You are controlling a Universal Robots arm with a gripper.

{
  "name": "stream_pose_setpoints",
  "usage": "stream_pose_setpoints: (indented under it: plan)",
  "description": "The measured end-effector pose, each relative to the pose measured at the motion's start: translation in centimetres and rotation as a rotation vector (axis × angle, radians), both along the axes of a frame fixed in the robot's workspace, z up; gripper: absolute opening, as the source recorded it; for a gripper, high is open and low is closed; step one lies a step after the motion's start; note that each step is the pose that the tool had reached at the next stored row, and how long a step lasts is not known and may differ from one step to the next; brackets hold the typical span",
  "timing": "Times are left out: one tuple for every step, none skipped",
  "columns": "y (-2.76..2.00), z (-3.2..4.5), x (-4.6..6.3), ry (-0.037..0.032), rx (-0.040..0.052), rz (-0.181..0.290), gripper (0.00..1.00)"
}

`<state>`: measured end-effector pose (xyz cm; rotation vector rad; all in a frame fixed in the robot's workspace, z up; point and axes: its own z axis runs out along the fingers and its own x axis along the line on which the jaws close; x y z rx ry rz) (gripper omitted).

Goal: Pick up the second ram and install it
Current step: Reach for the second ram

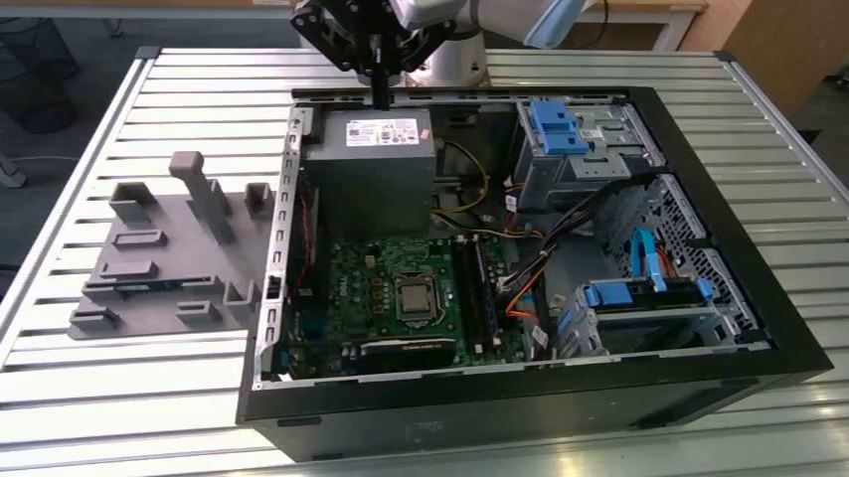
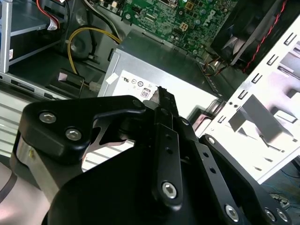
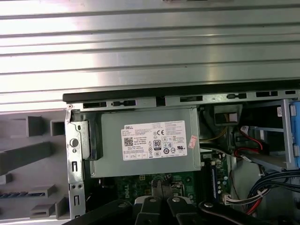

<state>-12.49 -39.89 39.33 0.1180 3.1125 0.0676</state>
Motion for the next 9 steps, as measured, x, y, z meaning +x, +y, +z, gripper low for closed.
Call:
stream_pose_setpoints:
  plan:
    - [0.0,0.0,-0.03,0.0,0.0,0.0,0.11]
    - [0.0,0.0,-0.06,0.0,0.0001,0.0,0.11]
    - [0.0,0.0,-0.1,0.0,0.0001,0.0,0.11]
    - [0.0,0.0,-0.13,-0.0001,0.0001,0.0,0.11]
    - [0.0,0.0,-0.15,0.0,0.0,0.0,0.11]
    - [0.0,0.0,-0.18,0.0,0.0001,0.0,0.11]
    - [0.0,0.0,-0.2,0.0,0.0001,0.0,0.11]
    - [0.0,0.0,-0.22,0.0,0.0,0.0,0.11]
    - [0.0,-0.01,-0.24,0.0,0.0001,0.0,0.11]
